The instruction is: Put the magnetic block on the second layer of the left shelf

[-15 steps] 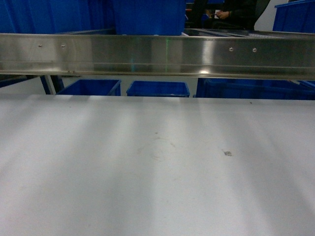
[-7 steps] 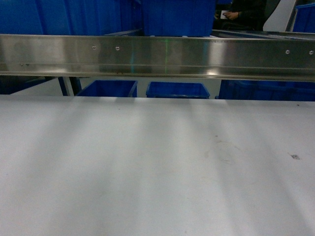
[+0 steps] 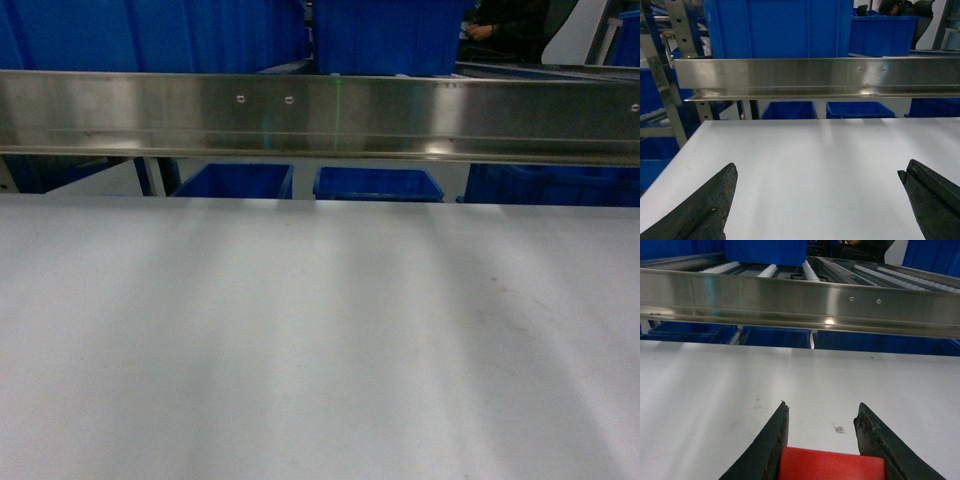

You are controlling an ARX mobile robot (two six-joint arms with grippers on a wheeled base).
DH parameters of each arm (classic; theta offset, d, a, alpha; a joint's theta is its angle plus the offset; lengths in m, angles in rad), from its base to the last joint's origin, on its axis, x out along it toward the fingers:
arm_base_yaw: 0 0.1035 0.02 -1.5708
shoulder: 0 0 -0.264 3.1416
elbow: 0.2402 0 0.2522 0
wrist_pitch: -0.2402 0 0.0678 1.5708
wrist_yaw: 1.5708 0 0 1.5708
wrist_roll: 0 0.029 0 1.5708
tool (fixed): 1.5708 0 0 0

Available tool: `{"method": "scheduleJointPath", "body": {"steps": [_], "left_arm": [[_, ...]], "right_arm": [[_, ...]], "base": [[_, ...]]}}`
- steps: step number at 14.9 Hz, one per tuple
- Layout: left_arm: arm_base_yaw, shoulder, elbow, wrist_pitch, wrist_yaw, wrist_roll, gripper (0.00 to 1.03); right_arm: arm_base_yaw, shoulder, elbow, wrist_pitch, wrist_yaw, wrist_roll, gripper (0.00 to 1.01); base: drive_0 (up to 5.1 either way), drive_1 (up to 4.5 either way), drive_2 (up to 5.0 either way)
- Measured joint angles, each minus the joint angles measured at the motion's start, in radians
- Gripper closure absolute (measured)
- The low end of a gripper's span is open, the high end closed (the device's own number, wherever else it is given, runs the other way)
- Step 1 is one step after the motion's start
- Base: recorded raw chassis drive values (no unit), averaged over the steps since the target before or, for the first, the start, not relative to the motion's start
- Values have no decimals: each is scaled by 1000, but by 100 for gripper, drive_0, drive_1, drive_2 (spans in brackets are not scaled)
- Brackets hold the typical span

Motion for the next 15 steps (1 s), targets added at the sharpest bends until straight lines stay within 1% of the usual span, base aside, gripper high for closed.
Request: {"method": "scheduleJointPath", "body": {"steps": [15], "left_arm": [[0, 0, 0, 1, 0, 0, 5]], "right_arm": [[0, 0, -1, 2, 0, 0, 67]], "base": [[-495, 242, 242]]}}
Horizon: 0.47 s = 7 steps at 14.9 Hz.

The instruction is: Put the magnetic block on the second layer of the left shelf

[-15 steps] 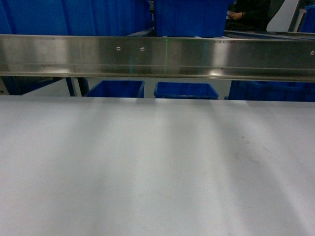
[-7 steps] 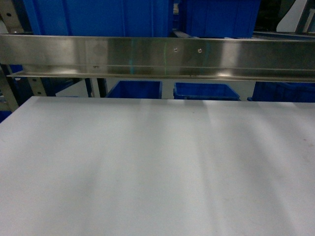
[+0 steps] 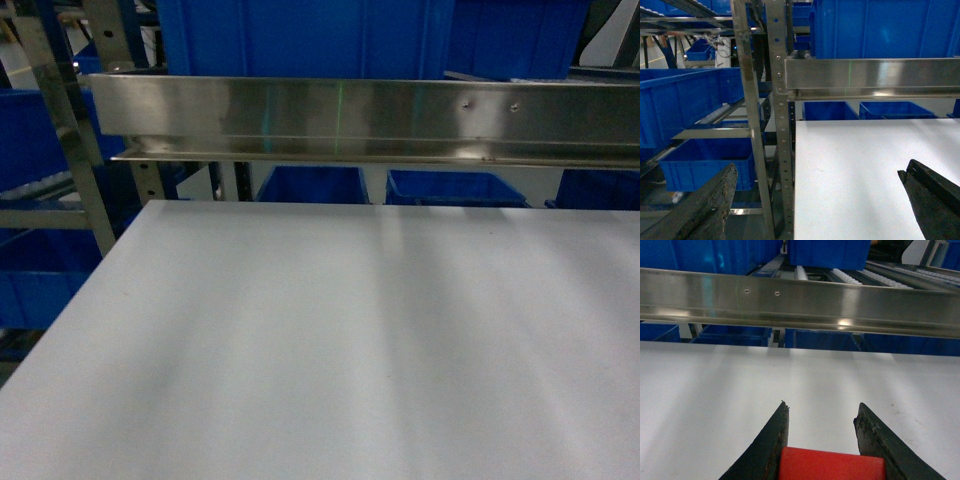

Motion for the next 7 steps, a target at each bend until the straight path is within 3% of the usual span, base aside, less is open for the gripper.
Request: {"method": "scheduleJointPath", "body": {"steps": [7], "left_arm": [[0, 0, 0, -2, -1, 0, 5]], "right_arm": [[0, 0, -2, 2, 0, 0, 67]], "base": [[-499, 241, 241]]}}
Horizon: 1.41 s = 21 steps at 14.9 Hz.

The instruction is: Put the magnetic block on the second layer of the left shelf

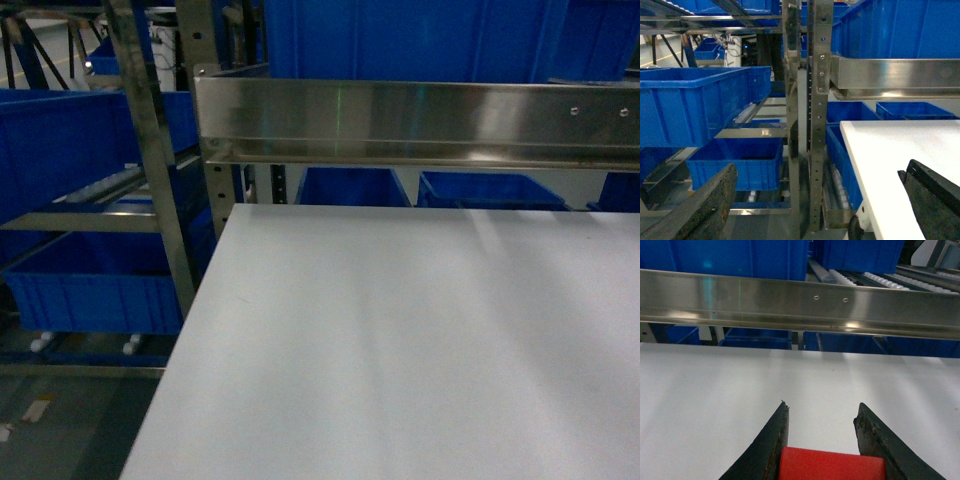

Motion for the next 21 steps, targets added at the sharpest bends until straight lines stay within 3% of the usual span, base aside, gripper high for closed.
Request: {"method": "scheduleJointPath", "body": {"steps": [21], "left_arm": [[0, 0, 0, 1, 1, 0, 5]], "right_arm": [[0, 0, 0, -2, 0, 0, 67]], "base": [[-493, 242, 242]]}}
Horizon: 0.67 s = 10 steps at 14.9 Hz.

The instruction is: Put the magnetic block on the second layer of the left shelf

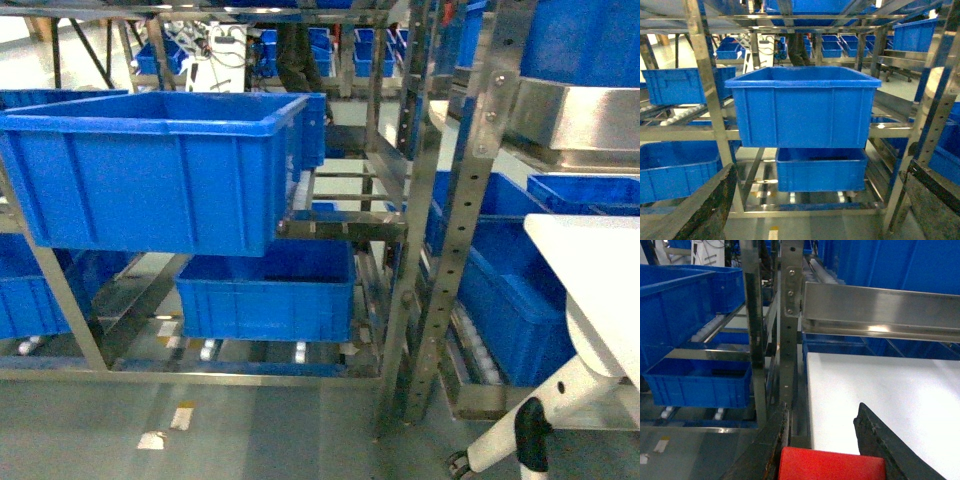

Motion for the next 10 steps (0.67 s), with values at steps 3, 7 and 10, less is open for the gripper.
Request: {"method": "scheduleJointPath", "body": {"steps": [3, 7, 10], "left_arm": [[0, 0, 0, 1, 0, 0, 5], [0, 0, 0, 0, 0, 0, 5], [0, 0, 0, 1, 0, 0, 5]], "right_arm": [[0, 0, 0, -2, 0, 0, 67], [0, 0, 0, -1, 0, 0, 67], [0, 0, 0, -2, 0, 0, 67]], "base": [[-492, 241, 241], [-481, 254, 254], [-497, 235, 235]]}}
